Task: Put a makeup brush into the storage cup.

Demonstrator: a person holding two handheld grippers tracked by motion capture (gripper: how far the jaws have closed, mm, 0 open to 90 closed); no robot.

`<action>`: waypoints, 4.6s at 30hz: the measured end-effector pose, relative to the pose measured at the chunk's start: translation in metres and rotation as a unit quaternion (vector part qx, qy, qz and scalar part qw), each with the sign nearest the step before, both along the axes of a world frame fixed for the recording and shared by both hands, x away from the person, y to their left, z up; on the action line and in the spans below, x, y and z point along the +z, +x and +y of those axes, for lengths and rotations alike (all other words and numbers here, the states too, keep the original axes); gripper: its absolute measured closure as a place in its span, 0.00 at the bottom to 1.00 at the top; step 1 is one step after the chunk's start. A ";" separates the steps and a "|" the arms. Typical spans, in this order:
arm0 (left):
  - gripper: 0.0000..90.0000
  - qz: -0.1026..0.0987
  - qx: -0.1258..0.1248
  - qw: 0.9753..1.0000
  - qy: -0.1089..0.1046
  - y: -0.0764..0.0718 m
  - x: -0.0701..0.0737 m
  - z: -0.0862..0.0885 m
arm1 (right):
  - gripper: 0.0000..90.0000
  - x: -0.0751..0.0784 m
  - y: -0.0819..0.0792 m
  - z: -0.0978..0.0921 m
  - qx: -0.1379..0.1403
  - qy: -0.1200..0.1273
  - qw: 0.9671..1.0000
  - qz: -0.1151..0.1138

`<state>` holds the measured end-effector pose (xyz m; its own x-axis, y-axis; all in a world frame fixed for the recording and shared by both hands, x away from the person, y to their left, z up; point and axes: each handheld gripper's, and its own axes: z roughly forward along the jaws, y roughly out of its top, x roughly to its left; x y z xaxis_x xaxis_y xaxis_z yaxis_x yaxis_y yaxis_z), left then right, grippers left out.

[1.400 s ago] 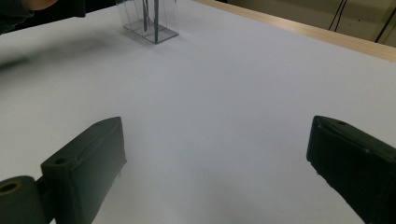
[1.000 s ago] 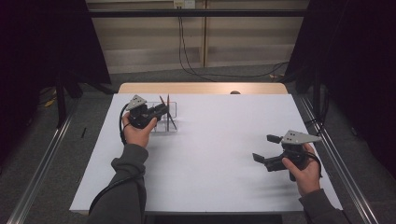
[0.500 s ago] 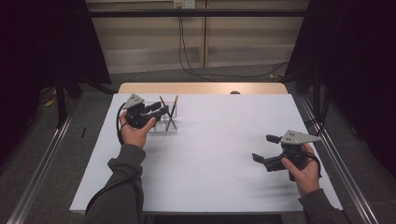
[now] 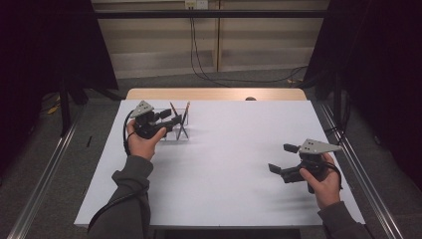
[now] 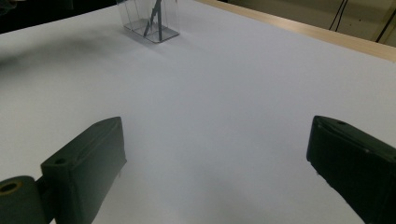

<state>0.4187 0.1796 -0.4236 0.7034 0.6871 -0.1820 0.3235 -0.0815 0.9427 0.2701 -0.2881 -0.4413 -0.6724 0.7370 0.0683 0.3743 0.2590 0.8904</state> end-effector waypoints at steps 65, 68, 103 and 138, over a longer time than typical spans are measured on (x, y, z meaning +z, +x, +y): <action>0.12 0.003 -0.035 0.999 0.022 -0.033 -0.004 0.011 | 0.05 0.000 0.001 0.001 0.002 0.003 1.000 -0.003; 0.12 0.005 -0.037 0.999 0.024 -0.035 -0.005 0.013 | 0.05 0.001 0.000 0.000 0.001 0.001 1.000 -0.004; 0.11 0.025 -0.060 0.997 0.030 -0.053 -0.017 0.020 | 0.05 0.000 -0.002 -0.002 -0.002 0.001 1.000 -0.004; 0.11 0.034 -0.059 0.997 0.031 -0.070 -0.025 0.032 | 0.05 0.000 -0.003 -0.005 -0.005 0.002 1.000 -0.006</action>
